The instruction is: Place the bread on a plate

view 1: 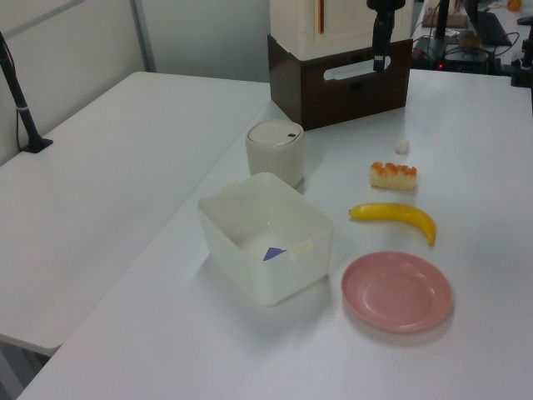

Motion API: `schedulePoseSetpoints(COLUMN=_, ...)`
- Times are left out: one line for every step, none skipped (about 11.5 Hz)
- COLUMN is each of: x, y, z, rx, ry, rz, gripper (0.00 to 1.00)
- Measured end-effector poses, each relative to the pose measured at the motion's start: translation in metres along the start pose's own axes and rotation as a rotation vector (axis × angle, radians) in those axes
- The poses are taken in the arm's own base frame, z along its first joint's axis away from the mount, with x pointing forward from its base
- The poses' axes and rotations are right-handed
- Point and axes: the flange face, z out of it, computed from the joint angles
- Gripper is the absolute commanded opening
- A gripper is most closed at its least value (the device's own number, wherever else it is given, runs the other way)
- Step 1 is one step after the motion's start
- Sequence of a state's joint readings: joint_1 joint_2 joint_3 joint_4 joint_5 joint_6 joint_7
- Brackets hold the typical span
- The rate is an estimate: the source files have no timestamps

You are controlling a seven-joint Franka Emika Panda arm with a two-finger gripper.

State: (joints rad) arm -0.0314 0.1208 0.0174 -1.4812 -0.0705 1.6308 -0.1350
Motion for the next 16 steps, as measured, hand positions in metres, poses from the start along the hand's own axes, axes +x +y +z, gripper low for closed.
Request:
schedulePoseSetpoints(x=-0.0007, y=0.0022, z=-0.0017, rx=-0.001, ry=0.003, rz=-0.003, gripper=1.00)
schedulePoseSetpoints(x=-0.0012, y=0.0029, z=-0.0030, rx=-0.001, ry=0.005, rz=-0.024, gripper=1.00)
schedulePoseSetpoints(x=-0.0013, y=0.0035, z=-0.0034, rx=-0.001, ry=0.006, rz=-0.058, gripper=1.00)
schedulePoseSetpoints(x=-0.0013, y=0.0035, z=-0.0032, rx=-0.001, ry=0.006, rz=-0.089, gripper=1.00)
schedulePoseSetpoints(x=-0.0012, y=0.0032, z=-0.0031, rx=-0.001, ry=0.006, rz=-0.113, gripper=1.00)
schedulePoseSetpoints(x=-0.0011, y=0.0031, z=-0.0028, rx=-0.001, ry=0.005, rz=-0.130, gripper=1.00)
schedulePoseSetpoints(x=-0.0010, y=0.0031, z=-0.0026, rx=-0.001, ry=0.005, rz=-0.136, gripper=1.00)
schedulePoseSetpoints(x=-0.0010, y=0.0031, z=-0.0026, rx=-0.001, ry=0.005, rz=-0.138, gripper=1.00)
schedulePoseSetpoints(x=-0.0010, y=0.0031, z=-0.0026, rx=-0.001, ry=0.005, rz=-0.142, gripper=1.00)
schedulePoseSetpoints(x=-0.0010, y=0.0030, z=-0.0028, rx=-0.001, ry=0.005, rz=-0.146, gripper=1.00)
schedulePoseSetpoints(x=-0.0013, y=0.0030, z=-0.0031, rx=-0.001, ry=0.004, rz=-0.147, gripper=1.00)
schedulePoseSetpoints(x=-0.0032, y=0.0030, z=-0.0023, rx=0.002, ry=-0.009, rz=-0.147, gripper=1.00)
schedulePoseSetpoints(x=-0.0058, y=0.0049, z=-0.0013, rx=0.005, ry=-0.027, rz=-0.143, gripper=1.00)
schedulePoseSetpoints(x=-0.0075, y=0.0080, z=-0.0010, rx=0.007, ry=-0.034, rz=-0.138, gripper=1.00)
schedulePoseSetpoints(x=-0.0079, y=0.0093, z=-0.0012, rx=0.007, ry=-0.034, rz=-0.136, gripper=1.00)
schedulePoseSetpoints(x=-0.0077, y=0.0084, z=-0.0012, rx=0.007, ry=-0.034, rz=-0.137, gripper=1.00)
